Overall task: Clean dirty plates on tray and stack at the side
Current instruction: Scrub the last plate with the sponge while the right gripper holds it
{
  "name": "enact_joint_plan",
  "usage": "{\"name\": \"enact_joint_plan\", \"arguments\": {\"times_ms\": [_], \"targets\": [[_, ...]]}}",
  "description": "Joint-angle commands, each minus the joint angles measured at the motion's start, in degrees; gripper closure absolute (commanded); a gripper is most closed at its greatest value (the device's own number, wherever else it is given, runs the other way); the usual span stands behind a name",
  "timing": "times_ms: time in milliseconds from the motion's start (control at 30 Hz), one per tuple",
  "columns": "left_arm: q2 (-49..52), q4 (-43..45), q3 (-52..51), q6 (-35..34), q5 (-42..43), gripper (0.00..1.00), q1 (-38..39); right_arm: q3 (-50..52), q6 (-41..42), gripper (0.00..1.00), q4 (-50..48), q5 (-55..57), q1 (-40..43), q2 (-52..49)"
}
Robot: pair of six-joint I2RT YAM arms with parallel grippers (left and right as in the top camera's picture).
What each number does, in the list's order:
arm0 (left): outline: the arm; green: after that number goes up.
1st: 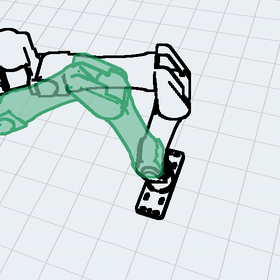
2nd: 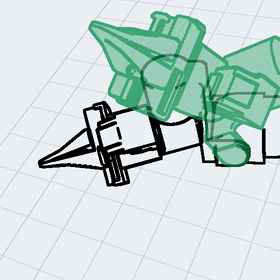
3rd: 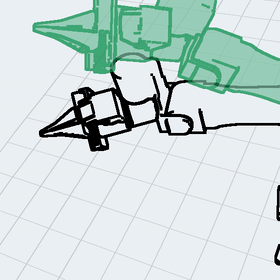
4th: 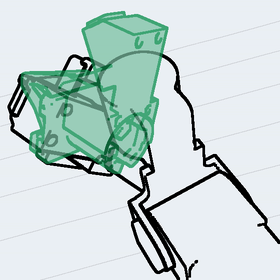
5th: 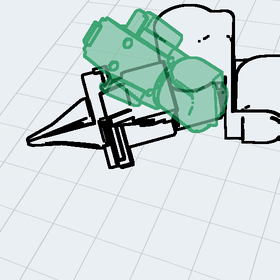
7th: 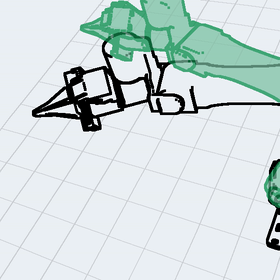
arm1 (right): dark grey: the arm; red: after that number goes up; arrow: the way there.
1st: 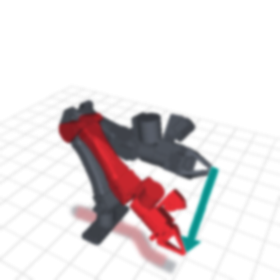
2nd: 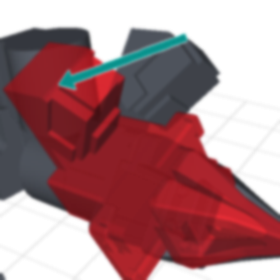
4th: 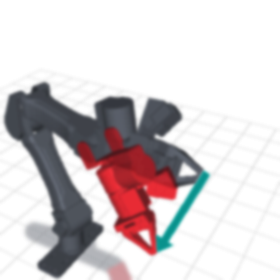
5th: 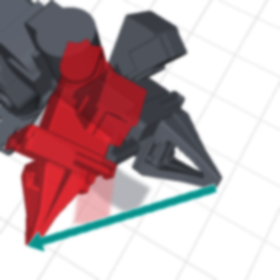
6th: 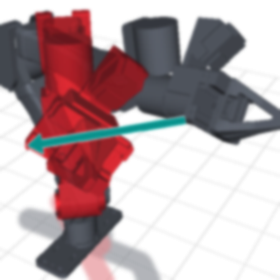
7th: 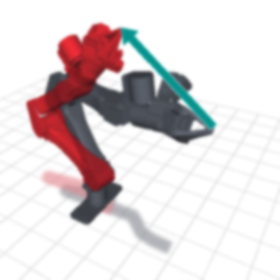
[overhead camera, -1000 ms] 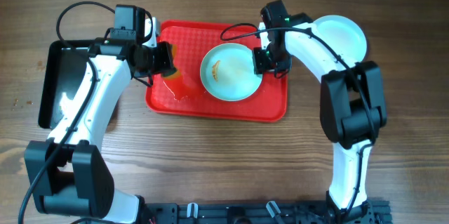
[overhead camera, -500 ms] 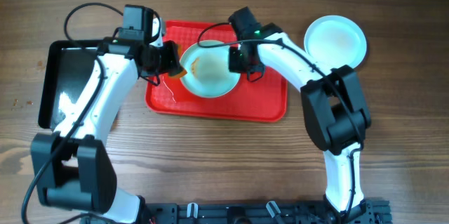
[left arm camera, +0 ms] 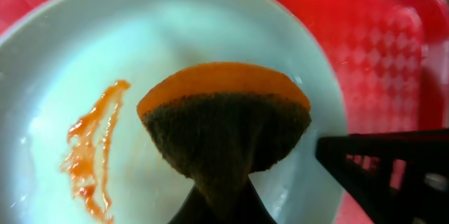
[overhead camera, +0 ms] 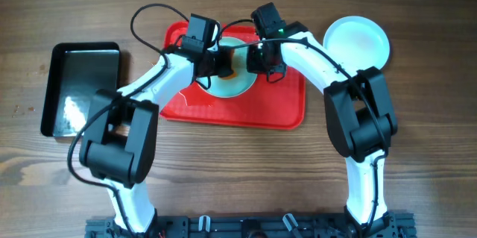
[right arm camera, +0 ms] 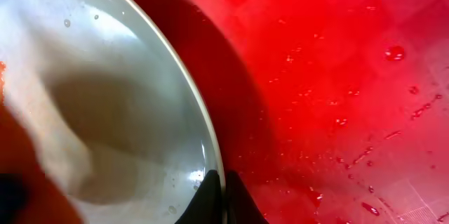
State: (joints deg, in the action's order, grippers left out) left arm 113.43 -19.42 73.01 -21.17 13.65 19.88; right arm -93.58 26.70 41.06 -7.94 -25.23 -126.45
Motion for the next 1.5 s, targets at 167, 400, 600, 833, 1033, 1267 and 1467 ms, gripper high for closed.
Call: {"name": "enact_joint_plan", "arguments": {"times_ms": [167, 400, 600, 833, 1033, 1267, 1467], "targets": [[4.9, -3.0, 0.1, 6.2, -16.3, 0.96, 0.1, 0.1, -2.7, 0.96, 0.1, -1.1, -1.8, -1.4], [4.2, -7.6, 0.9, 16.7, -42.4, 0.96, 0.1, 0.1, -2.7, 0.96, 0.2, -1.1, -1.8, -1.4], [-3.1, -7.6, 4.9, 15.9, -26.6, 0.96, -0.2, 0.1, -2.7, 0.96, 0.2, -1.1, -1.8, -1.4], [2.8, -1.8, 4.9, -0.3, -2.5, 0.96, -0.8, 0.1, -2.8, 0.96, -0.1, -1.1, -1.8, -1.4], [7.1, -4.3, 4.9, 3.2, -10.3, 0.96, -1.6, 0.1, -2.7, 0.96, 0.0, -1.1, -1.8, -1.4], [7.0, -9.0, 4.9, 18.3, -38.3, 0.96, -3.7, 0.1, -2.7, 0.96, 0.1, -1.1, -1.8, -1.4], [0.3, -9.1, 7.2, 20.6, -46.8, 0.96, -3.8, 0.1, -2.8, 0.96, 0.2, -1.1, -1.8, -1.4]]}}
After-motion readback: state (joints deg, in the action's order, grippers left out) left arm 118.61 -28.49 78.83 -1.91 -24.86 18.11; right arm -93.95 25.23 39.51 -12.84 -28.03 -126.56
